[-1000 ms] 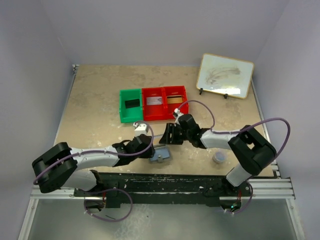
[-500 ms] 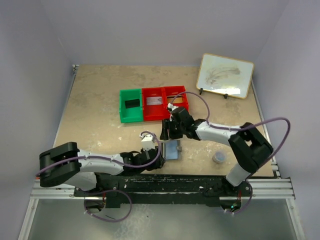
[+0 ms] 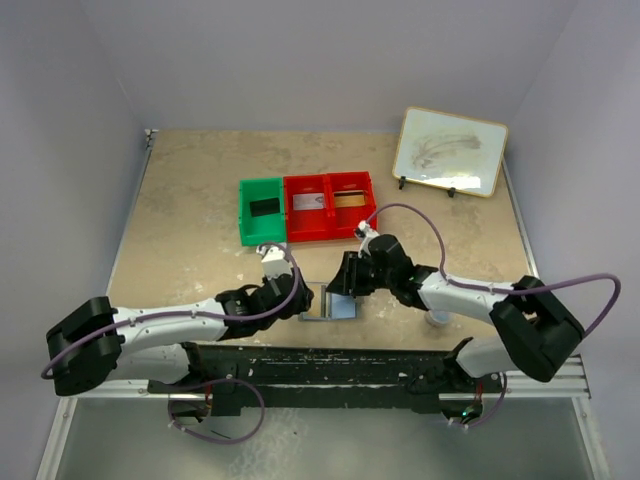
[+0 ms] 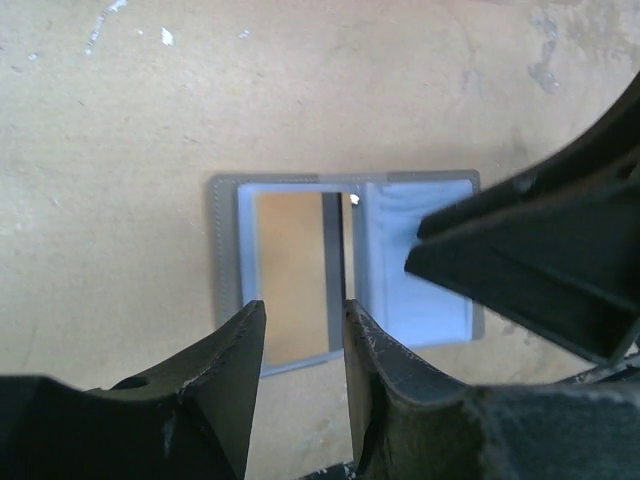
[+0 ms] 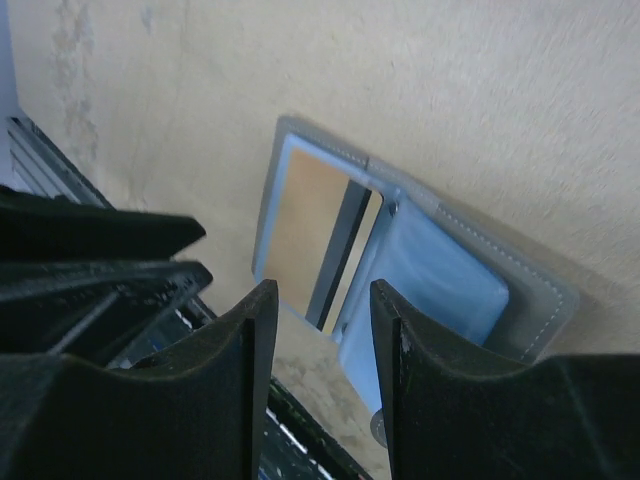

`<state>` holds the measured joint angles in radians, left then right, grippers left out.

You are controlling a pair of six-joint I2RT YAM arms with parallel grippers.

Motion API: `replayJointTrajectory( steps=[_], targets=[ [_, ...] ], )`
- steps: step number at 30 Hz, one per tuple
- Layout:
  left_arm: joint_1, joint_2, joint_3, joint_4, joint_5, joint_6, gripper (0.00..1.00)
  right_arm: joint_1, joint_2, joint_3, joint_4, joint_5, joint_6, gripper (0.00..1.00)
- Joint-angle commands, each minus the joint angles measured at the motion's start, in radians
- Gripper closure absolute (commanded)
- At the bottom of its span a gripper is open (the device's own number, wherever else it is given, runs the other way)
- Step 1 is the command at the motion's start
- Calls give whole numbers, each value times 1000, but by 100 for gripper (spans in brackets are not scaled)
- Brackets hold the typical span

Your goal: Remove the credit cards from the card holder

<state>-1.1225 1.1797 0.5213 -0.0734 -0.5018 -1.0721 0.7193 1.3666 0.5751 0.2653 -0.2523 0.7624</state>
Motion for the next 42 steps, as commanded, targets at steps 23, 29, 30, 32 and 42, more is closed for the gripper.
replayJointTrajectory(
  steps=[23, 29, 30, 32, 42],
  targets=[
    [68, 194, 134, 10, 117, 112, 74, 12, 171, -127, 288, -82, 140, 63],
    [68, 197, 134, -63, 70, 88, 75, 12, 178, -132, 309, -85, 150, 64],
    [67, 197, 134, -79, 70, 98, 75, 12, 177, -133, 313, -85, 152, 64],
    [66, 200, 137, -113, 59, 105, 77, 12, 177, -136, 323, -83, 161, 65],
    [66, 228, 33, 49, 165, 79, 87, 13, 214, -123, 380, -128, 175, 73]
  ],
)
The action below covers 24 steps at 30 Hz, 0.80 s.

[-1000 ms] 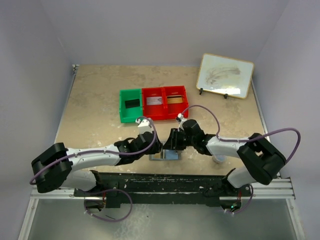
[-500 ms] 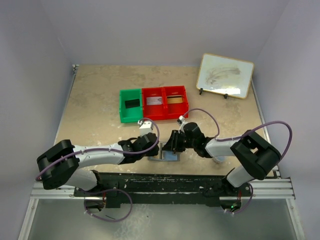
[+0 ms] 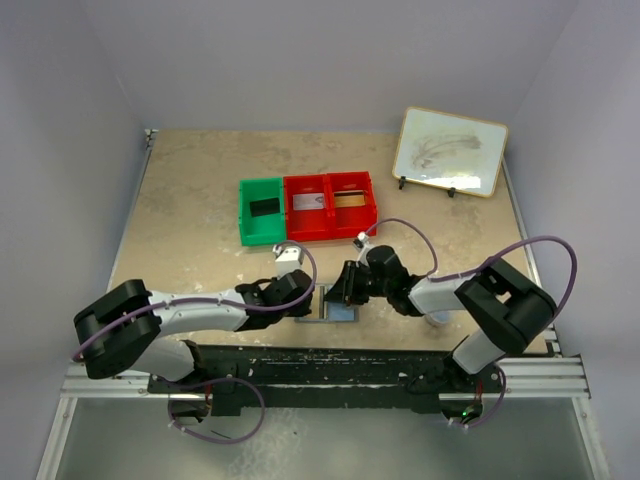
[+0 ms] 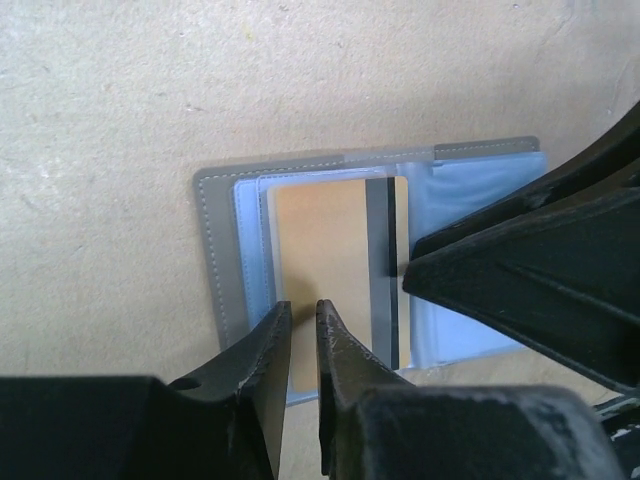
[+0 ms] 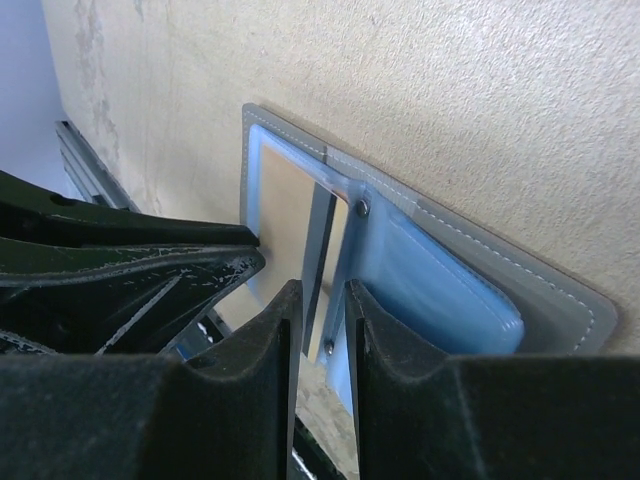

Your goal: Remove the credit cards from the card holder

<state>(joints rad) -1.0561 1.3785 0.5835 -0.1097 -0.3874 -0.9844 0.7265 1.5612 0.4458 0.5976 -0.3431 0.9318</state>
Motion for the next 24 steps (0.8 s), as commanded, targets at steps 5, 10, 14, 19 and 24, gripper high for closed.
replayJointTrajectory(
  steps=[5, 10, 14, 19, 24],
  targets=[
    [-8, 41, -27, 21, 14, -26, 91, 6, 46, -4, 65, -43, 20, 71],
    [-8, 6, -34, -45, -17, -25, 93, 5, 56, -22, 129, -54, 55, 74],
    [-8, -15, -46, -51, -16, -28, 93, 5, 46, -22, 138, -44, 69, 84],
    [-8, -13, -49, -53, -18, -28, 93, 6, 25, -26, 103, -60, 71, 93],
    [-8, 4, -50, -54, -19, -20, 96, -16, 12, -27, 76, -80, 29, 95]
  ],
)
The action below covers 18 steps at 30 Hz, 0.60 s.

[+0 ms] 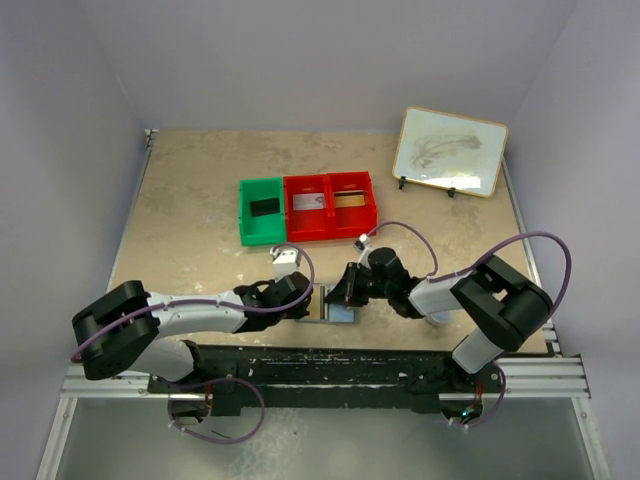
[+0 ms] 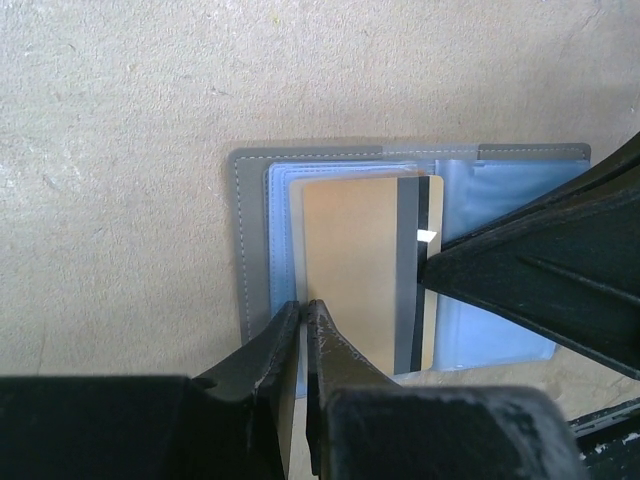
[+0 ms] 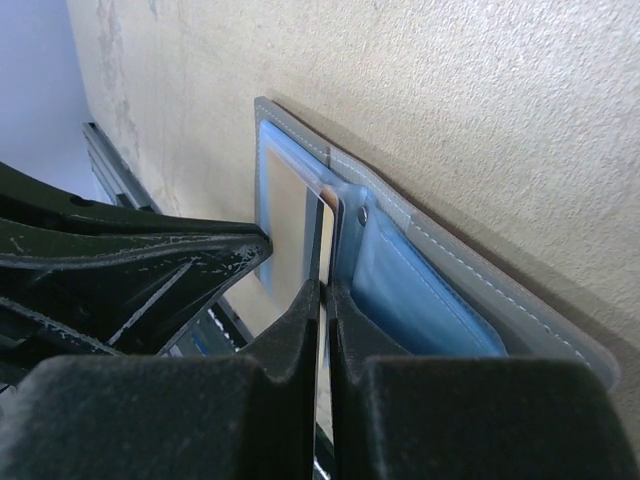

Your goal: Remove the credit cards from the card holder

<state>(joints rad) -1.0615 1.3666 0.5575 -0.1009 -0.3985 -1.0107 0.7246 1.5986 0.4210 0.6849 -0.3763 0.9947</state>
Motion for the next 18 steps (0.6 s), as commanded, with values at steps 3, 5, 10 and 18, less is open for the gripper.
replayJointTrajectory(
  steps=[3, 5, 10, 18],
  targets=[
    [-3, 20, -23, -64, -7, 3, 97, -28, -23, 2, -49, -71, -67, 95],
    [-3, 19, -29, -59, -7, 0, 98, -36, -25, -10, -43, -87, -68, 95],
    [-4, 19, -40, -42, -5, -6, 98, -48, -47, -38, -64, -74, -63, 95],
    [-5, 8, -48, -9, -6, -11, 97, -53, -86, -91, -27, -11, 18, 93]
  ],
)
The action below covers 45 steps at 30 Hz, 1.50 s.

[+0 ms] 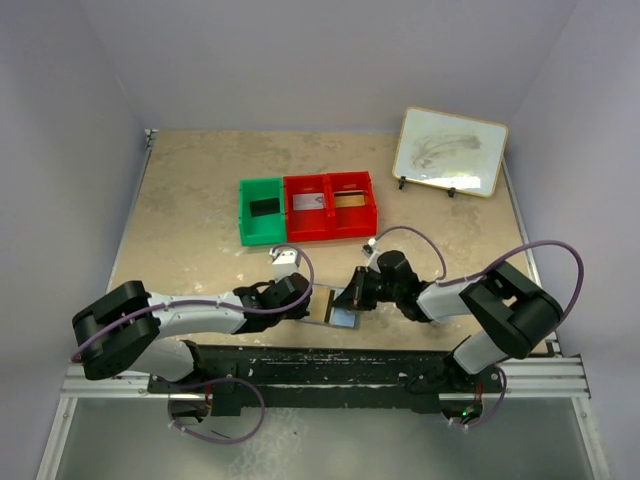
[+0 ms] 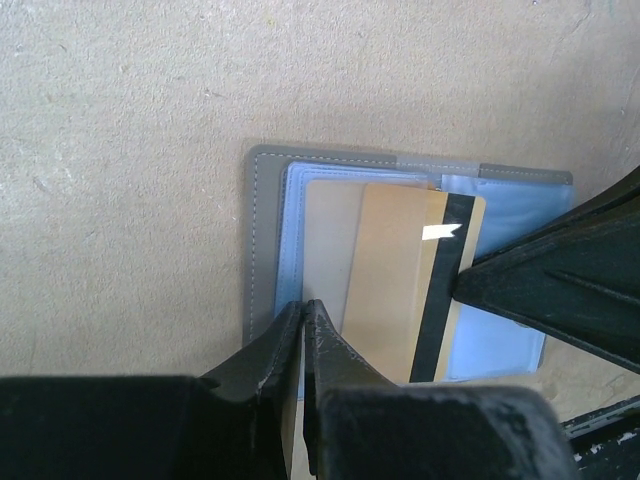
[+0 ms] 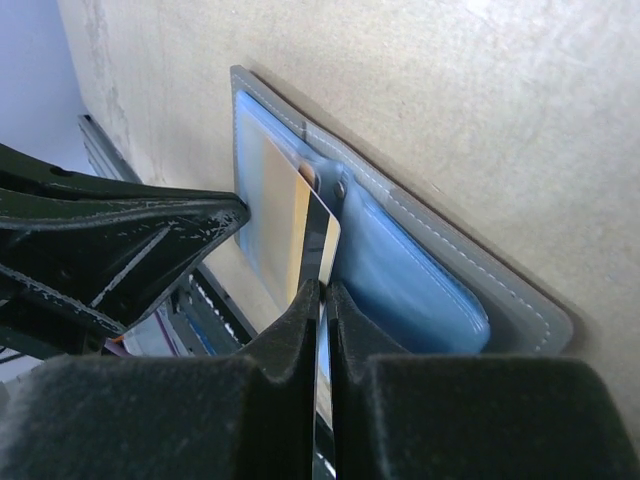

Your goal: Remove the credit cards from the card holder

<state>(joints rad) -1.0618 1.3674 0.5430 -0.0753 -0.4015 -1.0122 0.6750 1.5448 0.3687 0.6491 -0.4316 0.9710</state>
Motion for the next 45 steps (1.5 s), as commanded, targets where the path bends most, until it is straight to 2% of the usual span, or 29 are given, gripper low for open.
replayJointTrajectory(
  steps=[1, 5, 9, 12, 20, 23, 28, 33, 37, 41, 45],
  targets=[
    [-4, 4, -31, -28, -1, -9, 97, -3, -33, -41, 16, 50, 45, 93],
    [-8, -14, -6, -27, -1, -7, 93, -3, -12, 3, -31, 46, 11, 92],
    [-25, -66, 18, 0, -2, 4, 85, -3, -4, 8, -20, 41, 14, 91],
    [-29, -107, 26, 46, 9, 12, 75, -3, -11, 9, -32, 53, 11, 90],
    [-25, -180, 10, 82, -81, -25, 66, -3, -41, -8, -18, 74, 13, 80],
    [-8, -176, 2, 117, -45, -2, 63, -3, -52, -7, -24, 75, 13, 79],
    [-4, -70, 63, 144, 47, 22, 65, -3, -78, -24, -12, 92, 26, 73],
    [-4, -17, 68, 137, -11, -42, 67, -3, -110, -61, 36, 96, 57, 67],
    [-3, 6, 68, 130, -26, -63, 68, -3, -95, -45, 20, 77, 34, 67],
    [-4, 49, 73, 127, -8, -82, 71, -3, -71, -59, 84, 66, 55, 68],
    [-4, 50, 34, 148, -16, -114, 73, -3, -65, -69, 58, 100, 75, 71]
  ],
)
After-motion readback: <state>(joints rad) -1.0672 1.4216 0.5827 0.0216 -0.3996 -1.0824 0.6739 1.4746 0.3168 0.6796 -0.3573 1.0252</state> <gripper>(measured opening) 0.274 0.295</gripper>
